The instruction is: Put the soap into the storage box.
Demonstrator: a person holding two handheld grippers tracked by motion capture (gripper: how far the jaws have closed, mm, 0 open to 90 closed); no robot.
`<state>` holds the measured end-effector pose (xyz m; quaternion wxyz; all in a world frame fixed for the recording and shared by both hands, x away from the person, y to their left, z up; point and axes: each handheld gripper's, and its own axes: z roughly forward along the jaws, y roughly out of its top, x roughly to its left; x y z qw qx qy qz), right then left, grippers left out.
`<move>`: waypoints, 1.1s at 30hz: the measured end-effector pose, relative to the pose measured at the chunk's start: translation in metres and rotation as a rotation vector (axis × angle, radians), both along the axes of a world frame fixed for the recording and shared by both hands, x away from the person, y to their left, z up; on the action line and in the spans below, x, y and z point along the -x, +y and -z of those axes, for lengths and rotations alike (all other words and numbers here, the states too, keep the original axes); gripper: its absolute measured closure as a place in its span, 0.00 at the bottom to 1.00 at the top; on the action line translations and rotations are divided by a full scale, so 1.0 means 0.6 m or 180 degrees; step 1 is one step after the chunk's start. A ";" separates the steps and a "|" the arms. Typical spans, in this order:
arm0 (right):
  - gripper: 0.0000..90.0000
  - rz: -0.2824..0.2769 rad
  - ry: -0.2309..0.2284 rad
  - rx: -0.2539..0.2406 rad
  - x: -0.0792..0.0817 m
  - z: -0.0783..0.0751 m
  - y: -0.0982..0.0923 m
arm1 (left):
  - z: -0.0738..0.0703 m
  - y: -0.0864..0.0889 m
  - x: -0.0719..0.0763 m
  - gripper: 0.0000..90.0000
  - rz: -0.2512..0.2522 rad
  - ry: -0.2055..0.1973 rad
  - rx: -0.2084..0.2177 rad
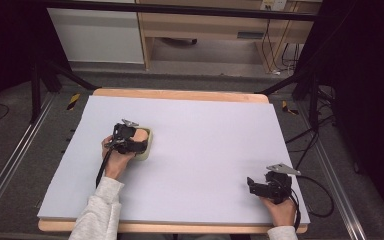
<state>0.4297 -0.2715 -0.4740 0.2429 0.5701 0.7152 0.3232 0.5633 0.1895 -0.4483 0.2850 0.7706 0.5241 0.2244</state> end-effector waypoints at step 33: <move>0.10 0.0020 -0.0048 0.0023 0.004 -0.002 -0.004 | -0.066 0.025 0.081 0.23 0.0101 -0.0380 0.0298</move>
